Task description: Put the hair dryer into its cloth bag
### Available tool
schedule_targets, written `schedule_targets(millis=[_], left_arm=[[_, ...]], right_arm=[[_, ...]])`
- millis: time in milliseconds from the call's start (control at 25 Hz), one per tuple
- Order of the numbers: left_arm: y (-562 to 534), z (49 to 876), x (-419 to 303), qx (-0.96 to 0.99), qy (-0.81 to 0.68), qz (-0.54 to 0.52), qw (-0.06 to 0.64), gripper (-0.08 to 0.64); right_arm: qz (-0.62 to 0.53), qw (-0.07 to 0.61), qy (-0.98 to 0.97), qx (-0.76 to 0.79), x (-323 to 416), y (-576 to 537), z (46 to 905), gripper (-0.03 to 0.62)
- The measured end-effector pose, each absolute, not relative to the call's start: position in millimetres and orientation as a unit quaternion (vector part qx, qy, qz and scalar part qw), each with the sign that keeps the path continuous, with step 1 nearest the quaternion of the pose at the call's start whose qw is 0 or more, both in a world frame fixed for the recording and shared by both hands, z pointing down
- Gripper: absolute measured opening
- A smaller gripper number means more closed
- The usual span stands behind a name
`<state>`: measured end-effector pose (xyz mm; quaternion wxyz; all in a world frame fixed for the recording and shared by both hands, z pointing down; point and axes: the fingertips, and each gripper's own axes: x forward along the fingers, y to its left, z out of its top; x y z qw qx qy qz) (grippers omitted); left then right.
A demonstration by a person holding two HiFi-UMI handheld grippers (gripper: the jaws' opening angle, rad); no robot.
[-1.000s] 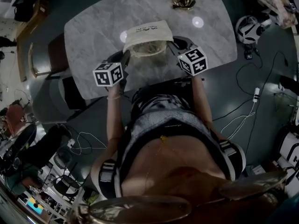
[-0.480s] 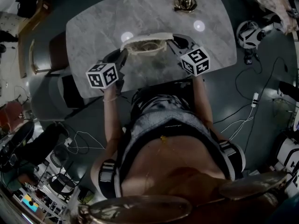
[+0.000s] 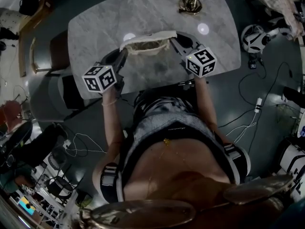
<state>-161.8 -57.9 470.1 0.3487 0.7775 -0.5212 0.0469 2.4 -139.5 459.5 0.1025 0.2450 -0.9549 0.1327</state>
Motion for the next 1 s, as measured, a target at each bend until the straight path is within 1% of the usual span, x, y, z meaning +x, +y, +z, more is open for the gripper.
schedule_targets(millis=[280,600,1000], left_arm=[[-59,461,-164,0.779,-0.525,0.047,0.340,0.038],[-66,469,-168,0.776,-0.523,0.056,0.347,0.038],[-125,451,-186,0.781,-0.536,0.057,0.315,0.038]], right_arm=[[0.133,0.092,-0.957,0.241,0,-142,455,0.090],[0.133,0.097,-0.955,0.246,-5,-151,459,0.089],[0.142,0.073,-0.947,0.280,-15,-199,454,0.089]])
